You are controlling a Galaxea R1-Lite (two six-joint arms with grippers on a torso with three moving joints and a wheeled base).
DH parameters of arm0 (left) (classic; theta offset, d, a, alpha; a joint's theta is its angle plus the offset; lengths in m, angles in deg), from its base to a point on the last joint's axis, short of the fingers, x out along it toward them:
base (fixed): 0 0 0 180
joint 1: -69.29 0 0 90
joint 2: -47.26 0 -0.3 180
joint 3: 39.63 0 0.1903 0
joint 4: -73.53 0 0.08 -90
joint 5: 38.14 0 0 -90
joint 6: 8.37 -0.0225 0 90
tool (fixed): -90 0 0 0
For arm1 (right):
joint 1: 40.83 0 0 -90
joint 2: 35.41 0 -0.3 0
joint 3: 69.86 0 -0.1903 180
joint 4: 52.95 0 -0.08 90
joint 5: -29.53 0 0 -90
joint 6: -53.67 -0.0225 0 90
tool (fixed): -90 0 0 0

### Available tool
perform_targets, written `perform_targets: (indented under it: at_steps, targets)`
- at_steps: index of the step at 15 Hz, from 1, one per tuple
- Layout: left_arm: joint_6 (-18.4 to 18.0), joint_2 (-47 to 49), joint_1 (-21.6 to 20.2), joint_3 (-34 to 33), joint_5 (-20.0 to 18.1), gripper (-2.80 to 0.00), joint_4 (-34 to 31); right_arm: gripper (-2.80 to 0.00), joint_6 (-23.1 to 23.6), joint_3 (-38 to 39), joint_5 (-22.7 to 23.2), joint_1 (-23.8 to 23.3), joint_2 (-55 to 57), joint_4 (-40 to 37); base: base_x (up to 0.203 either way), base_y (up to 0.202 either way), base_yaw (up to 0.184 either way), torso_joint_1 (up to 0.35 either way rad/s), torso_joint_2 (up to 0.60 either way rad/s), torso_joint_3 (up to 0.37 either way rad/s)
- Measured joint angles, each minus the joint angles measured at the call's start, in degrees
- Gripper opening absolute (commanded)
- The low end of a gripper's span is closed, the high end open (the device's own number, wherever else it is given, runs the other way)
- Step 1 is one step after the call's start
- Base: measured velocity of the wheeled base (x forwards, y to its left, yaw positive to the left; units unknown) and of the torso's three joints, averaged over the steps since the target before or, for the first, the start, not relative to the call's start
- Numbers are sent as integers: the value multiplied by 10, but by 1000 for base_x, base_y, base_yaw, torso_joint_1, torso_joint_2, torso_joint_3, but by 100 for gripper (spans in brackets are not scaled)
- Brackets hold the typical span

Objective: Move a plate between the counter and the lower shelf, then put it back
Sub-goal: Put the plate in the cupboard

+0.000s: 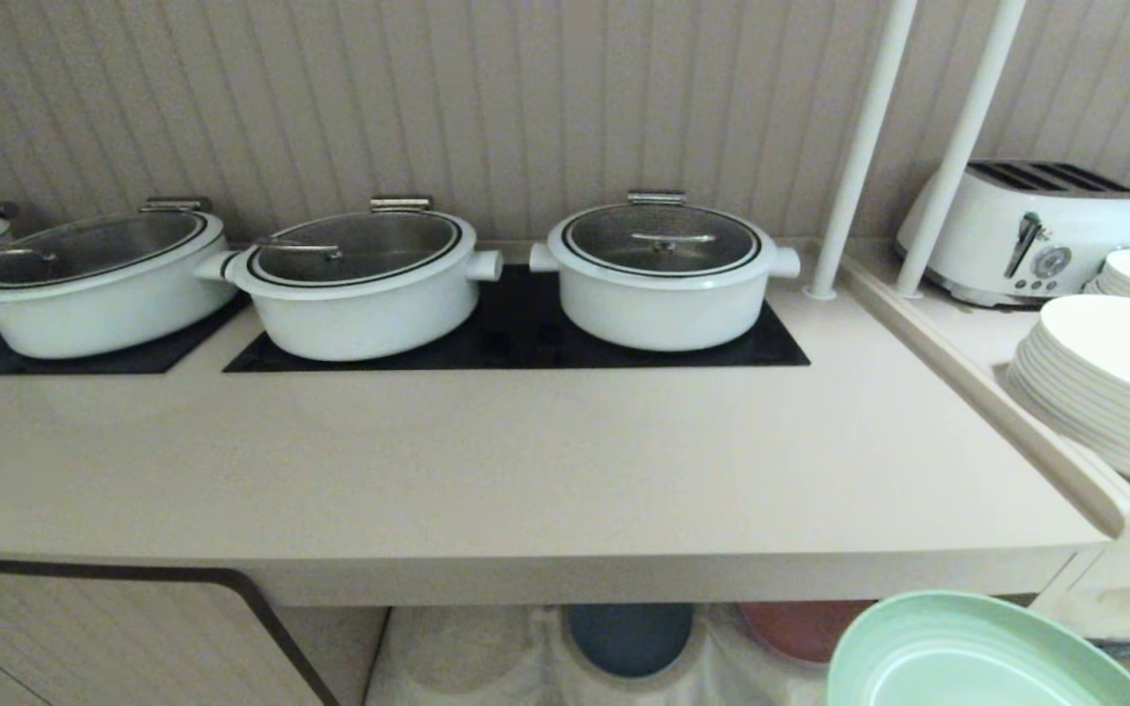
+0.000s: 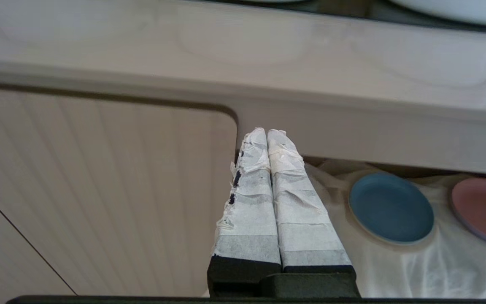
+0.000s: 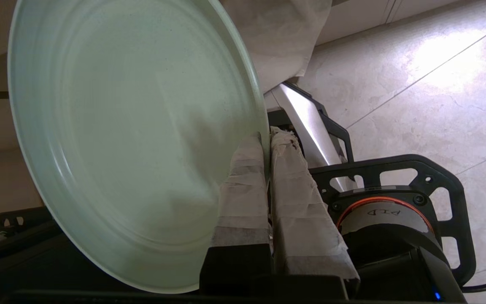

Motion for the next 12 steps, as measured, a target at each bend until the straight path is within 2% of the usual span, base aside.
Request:
perform_targets:
  at_steps: [12]
  targets:
    - [0, 0, 0, 0, 0, -280, 0, -280, 1, -2, 0, 4, -3, 0, 0, 0, 0, -256, 514, 255]
